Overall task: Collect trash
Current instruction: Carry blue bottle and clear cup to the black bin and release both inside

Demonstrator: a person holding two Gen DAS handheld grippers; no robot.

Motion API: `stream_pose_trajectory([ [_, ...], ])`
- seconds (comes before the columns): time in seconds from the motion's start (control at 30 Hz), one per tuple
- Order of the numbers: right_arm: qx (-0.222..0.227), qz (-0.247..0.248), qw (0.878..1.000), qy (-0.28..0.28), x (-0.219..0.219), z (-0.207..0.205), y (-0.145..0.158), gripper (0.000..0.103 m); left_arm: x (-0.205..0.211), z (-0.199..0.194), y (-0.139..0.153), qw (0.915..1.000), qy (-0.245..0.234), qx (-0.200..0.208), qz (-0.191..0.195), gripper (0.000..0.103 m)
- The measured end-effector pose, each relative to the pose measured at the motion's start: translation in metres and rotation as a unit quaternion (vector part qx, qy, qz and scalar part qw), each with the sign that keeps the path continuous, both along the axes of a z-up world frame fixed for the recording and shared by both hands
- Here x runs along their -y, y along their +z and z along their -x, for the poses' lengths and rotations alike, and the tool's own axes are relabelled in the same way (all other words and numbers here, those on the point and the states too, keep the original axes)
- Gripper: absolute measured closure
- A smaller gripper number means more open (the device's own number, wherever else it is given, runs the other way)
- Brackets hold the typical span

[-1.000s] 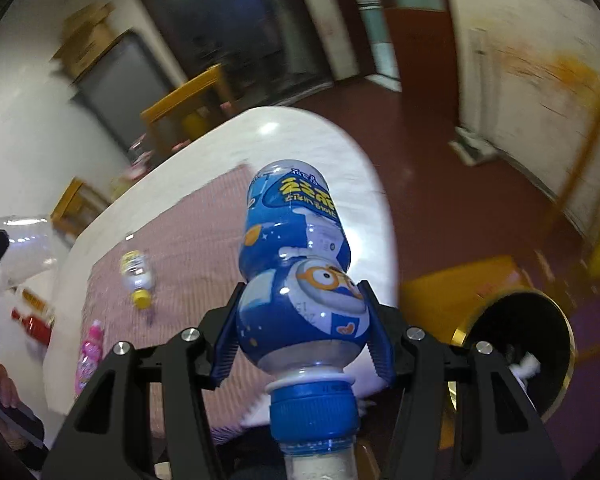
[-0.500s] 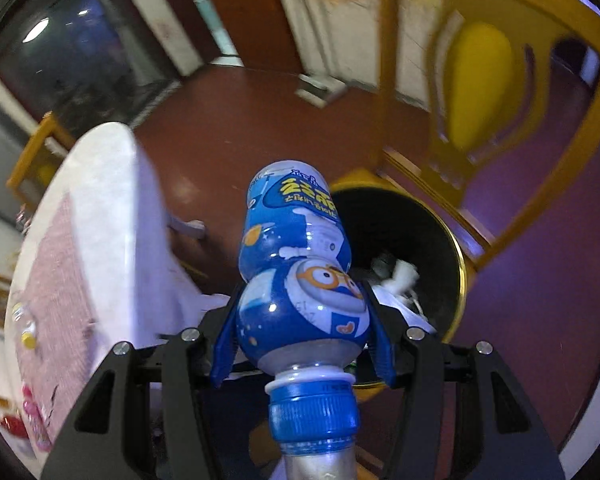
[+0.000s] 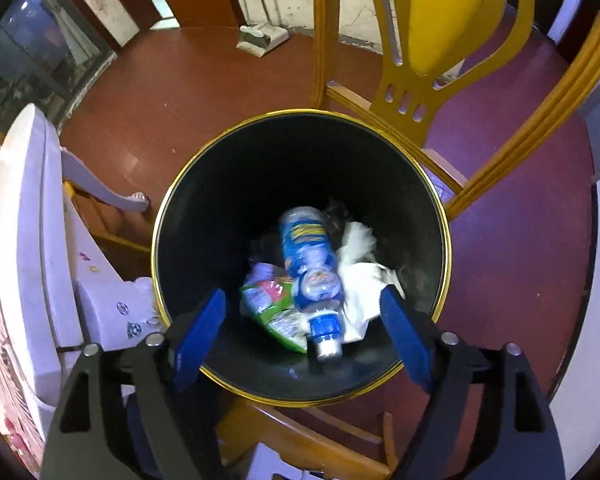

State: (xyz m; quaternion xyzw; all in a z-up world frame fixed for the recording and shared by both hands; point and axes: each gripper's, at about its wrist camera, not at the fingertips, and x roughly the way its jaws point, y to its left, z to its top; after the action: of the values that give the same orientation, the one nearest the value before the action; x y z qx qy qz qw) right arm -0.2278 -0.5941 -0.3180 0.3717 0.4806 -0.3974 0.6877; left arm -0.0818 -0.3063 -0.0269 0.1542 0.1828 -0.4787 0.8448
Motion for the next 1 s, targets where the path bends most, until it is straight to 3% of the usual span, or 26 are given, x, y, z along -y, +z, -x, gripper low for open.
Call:
stream_pose_trajectory([
  [0.13, 0.018, 0.018, 1.0, -0.006, 0.0, 0.007, 0.017, 0.021, 0.012, 0.004, -0.004, 0.9998, -0.017, -0.003, -0.006, 0.096],
  [0.3, 0.033, 0.099, 0.994, -0.014, -0.021, 0.017, 0.06, 0.021, 0.038, 0.015, -0.014, 0.998, -0.059, -0.003, -0.022, 0.096],
  [0.47, 0.049, 0.149, 0.987, -0.02, -0.036, 0.033, 0.084, 0.018, 0.085, 0.037, -0.039, 0.9919, -0.12, -0.023, -0.035, 0.096],
  [0.63, 0.068, 0.148, 0.985, -0.053, -0.029, 0.063, 0.086, 0.017, 0.151, 0.06, -0.099, 0.9806, -0.179, -0.065, -0.047, 0.096],
  [0.83, 0.067, 0.14, 0.985, -0.08, -0.024, 0.084, 0.078, 0.017, 0.233, 0.09, -0.19, 0.9605, -0.226, -0.095, -0.132, 0.096],
  [1.0, 0.058, 0.153, 0.981, -0.102, -0.023, 0.096, 0.076, 0.017, 0.284, 0.097, -0.255, 0.9477, -0.213, -0.129, -0.199, 0.094],
])
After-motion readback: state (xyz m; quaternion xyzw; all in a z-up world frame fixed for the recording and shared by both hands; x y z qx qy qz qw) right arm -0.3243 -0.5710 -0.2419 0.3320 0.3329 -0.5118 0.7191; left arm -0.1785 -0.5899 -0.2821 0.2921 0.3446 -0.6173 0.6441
